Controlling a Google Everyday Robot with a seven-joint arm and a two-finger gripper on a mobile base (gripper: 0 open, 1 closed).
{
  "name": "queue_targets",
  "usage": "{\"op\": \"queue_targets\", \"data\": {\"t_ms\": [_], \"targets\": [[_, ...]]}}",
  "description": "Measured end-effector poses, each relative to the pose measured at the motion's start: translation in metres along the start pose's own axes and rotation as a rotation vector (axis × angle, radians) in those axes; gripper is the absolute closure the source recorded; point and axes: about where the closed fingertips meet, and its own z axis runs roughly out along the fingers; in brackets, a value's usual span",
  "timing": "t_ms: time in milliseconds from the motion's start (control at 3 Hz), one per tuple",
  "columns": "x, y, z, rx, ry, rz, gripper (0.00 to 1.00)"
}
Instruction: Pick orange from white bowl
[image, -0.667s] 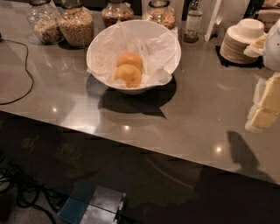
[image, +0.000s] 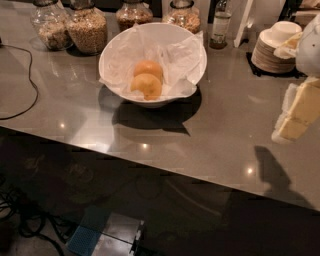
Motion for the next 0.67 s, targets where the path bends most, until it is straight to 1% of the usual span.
{"op": "queue_targets", "data": {"t_ms": [333, 667], "targets": [[-0.040, -0.032, 0.008, 0.047, -0.108, -0.058, 0.00], [-0.088, -0.068, 0.011, 0.079, -0.180, -0.143, 0.00]]}}
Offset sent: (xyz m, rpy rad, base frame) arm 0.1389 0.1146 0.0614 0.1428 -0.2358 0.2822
